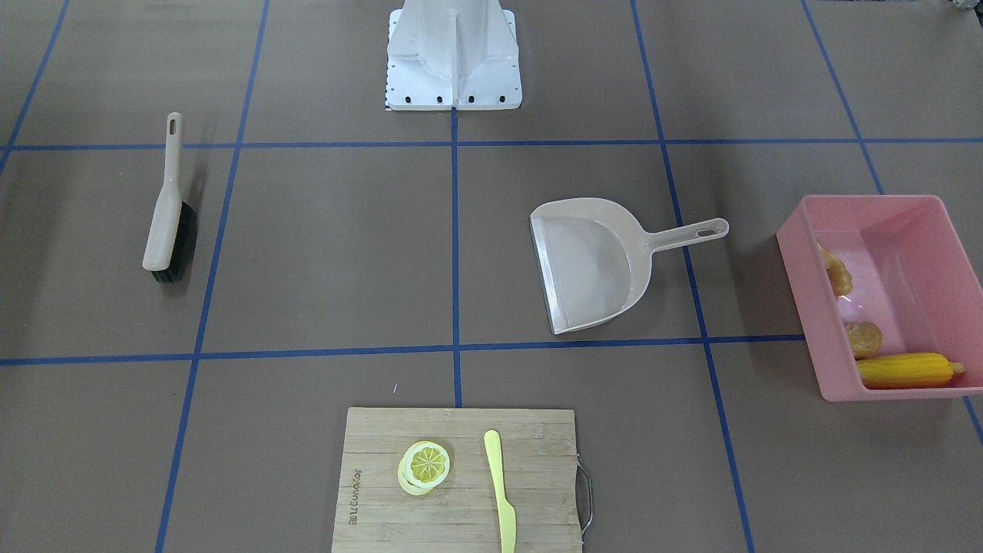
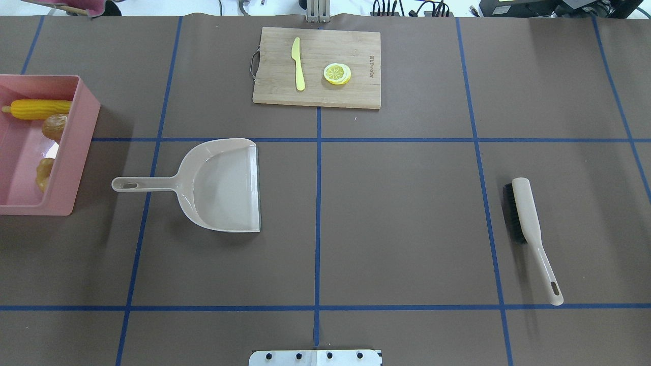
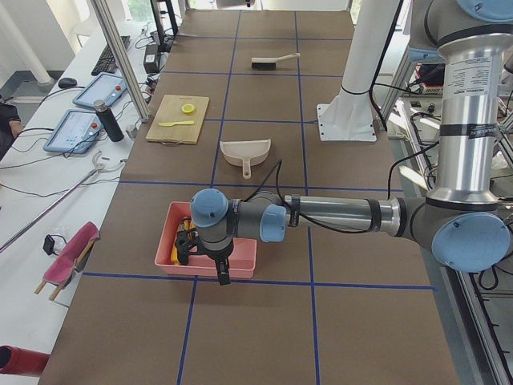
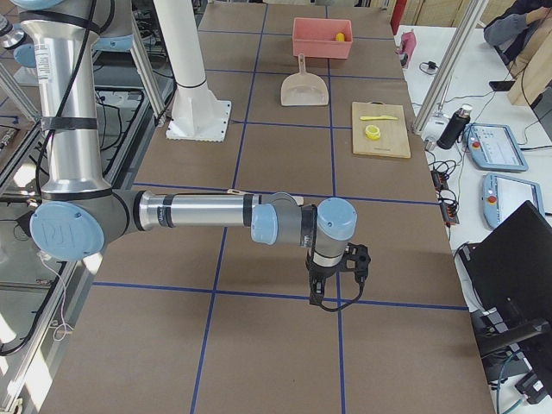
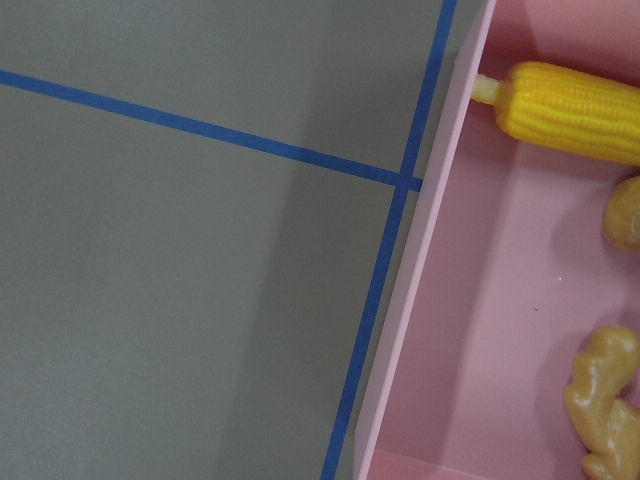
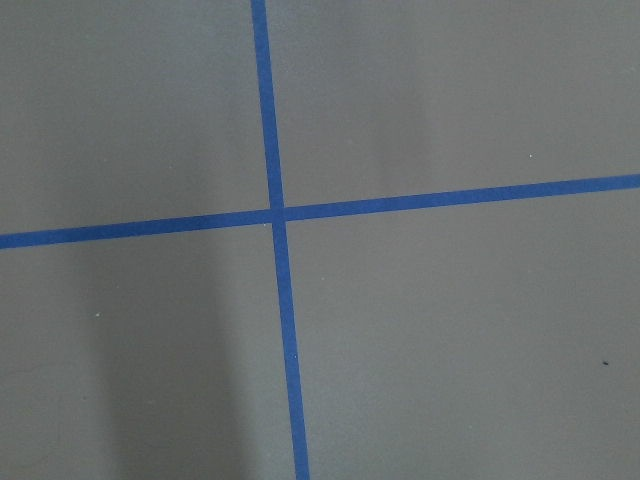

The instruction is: Sweep and dump trash into bin

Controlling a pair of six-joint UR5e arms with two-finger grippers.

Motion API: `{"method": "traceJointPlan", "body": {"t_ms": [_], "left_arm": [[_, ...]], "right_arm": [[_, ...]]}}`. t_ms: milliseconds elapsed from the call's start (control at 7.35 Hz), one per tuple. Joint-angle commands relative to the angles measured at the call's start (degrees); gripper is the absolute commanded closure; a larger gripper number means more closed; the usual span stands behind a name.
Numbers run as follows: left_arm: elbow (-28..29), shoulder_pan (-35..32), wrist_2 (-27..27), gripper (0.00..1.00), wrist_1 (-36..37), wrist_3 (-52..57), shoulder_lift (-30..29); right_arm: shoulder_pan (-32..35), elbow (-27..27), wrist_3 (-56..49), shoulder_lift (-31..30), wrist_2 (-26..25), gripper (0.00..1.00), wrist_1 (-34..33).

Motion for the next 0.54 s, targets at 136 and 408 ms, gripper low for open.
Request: {"method": "traceJointPlan", "body": {"t_ms": [136,408], "left_arm": [[1.34,0.02,0.01,0.01,-0.25,4.14,-0.52],[1.34,0.02,0.01,0.01,0.02,3.79,-0.96]], "right_arm": [[0.02,0.04,-0.09,0.15,0.0,0.0,0.04],[0.02,-0.05,-0.17,0.41,-0.09,0.0,0.04]]}}
